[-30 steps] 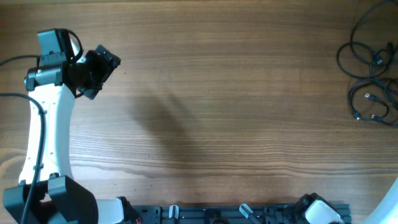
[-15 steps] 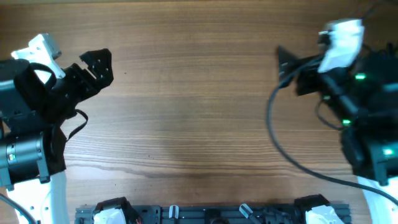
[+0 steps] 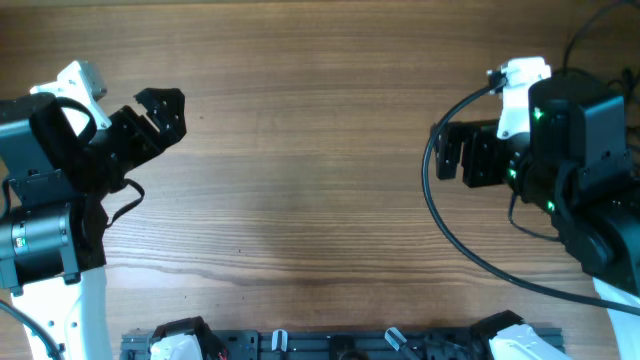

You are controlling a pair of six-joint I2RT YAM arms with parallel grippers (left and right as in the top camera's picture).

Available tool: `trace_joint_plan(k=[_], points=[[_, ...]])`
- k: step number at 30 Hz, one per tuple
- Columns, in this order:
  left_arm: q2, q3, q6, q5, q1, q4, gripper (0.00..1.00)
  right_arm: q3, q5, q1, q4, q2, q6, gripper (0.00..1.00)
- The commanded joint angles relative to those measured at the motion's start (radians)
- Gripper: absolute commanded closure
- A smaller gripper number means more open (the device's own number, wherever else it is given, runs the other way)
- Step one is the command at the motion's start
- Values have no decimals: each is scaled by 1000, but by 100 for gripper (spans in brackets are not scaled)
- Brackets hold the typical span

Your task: Untangle cables

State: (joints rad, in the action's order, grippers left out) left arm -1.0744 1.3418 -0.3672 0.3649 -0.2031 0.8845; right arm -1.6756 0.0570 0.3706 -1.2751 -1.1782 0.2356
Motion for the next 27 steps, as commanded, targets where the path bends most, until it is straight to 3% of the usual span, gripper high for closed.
trace_joint_plan(k=[1, 6, 9, 13, 19, 27], points=[[-2, 6, 20, 8, -2, 1, 0, -12, 16, 4, -28, 78, 27, 0], [-2, 6, 20, 8, -2, 1, 0, -5, 18, 3, -21, 237, 29, 0], [-2, 6, 20, 8, -2, 1, 0, 121, 32, -95, 63, 296, 22, 0], [-2, 6, 20, 8, -2, 1, 0, 554, -82, -192, 579, 454, -34, 0], [-2, 6, 20, 8, -2, 1, 0, 1063, -172, -292, 1102, 718, -19, 0], [-2, 6, 20, 8, -2, 1, 0, 1509, -172, -358, 1327, 1059, 31, 0]])
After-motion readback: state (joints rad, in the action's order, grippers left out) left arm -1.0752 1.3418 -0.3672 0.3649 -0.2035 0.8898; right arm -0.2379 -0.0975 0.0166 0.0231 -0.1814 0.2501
